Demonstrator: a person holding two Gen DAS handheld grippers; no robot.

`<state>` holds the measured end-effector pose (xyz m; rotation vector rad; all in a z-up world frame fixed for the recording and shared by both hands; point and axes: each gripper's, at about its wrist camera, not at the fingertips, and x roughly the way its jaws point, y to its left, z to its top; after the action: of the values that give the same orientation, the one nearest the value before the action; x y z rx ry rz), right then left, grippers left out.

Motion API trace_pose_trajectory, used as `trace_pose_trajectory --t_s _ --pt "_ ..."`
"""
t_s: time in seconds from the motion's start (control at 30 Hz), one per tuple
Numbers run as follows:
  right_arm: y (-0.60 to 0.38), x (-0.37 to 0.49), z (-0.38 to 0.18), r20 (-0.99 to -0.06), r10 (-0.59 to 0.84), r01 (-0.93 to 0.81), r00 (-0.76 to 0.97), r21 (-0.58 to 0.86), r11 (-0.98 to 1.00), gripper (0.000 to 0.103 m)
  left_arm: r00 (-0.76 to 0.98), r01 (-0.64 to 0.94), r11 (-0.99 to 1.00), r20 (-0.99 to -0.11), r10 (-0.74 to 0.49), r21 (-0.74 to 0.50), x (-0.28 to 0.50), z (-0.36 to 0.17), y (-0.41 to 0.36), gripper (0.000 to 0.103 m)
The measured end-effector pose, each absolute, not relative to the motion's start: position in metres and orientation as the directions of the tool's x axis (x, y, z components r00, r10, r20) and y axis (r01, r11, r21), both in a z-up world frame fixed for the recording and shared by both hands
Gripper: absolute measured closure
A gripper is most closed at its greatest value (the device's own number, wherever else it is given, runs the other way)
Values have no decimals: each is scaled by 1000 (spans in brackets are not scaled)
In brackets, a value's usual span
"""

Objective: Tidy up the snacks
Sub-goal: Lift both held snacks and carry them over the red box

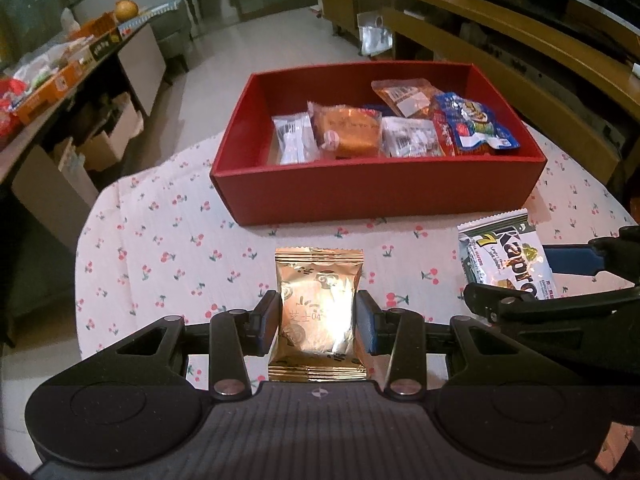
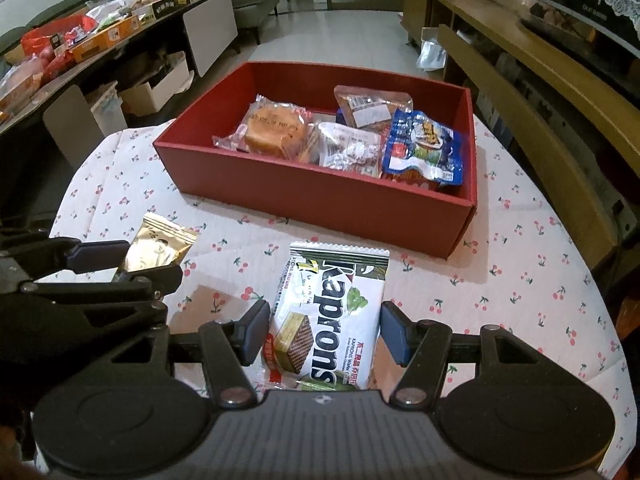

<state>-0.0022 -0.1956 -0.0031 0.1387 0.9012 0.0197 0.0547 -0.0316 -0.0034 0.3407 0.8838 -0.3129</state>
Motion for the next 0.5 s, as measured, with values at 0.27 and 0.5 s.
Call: trace_pose_trajectory --t_s 0.27,0.5 --pt "-201 2 7 -759 57 58 648 125 991 30 620 397 904 -773 -135 161 61 6 -37 55" --pt "-205 10 17 -737 34 80 675 119 990 30 655 380 908 -744 -132 173 69 16 -44 55"
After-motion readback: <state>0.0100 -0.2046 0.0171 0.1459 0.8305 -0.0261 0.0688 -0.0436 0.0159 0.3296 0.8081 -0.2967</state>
